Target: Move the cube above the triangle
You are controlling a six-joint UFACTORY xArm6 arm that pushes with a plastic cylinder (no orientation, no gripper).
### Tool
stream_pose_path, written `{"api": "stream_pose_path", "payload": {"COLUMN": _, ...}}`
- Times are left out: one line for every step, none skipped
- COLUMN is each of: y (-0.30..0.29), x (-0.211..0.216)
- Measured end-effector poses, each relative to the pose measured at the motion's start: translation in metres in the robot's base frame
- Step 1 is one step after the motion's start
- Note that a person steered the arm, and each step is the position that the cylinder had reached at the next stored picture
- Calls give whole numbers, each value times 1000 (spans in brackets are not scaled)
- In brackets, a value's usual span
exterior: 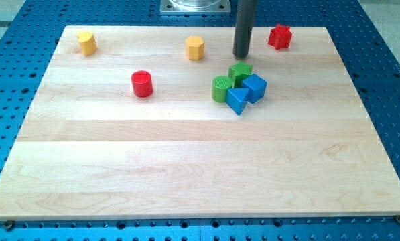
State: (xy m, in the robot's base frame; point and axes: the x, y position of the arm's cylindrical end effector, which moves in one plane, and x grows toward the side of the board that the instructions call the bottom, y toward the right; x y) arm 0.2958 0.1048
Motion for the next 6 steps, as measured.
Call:
{"api": "stream_pose_path", "payload": {"y": 53, "x": 10}}
{"api": "stream_pose_path", "payload": {"y": 14, "x": 88}}
{"api": "stream_pose_path", "payload": {"y": -16, "x": 139}}
{"api": "stream_pose_path", "payload": {"y": -34, "x": 161}}
{"api": "stream_pose_path", "payload": {"y": -25, "x": 182}}
{"api": "stream_pose_path", "payload": {"y": -79, "x": 164}}
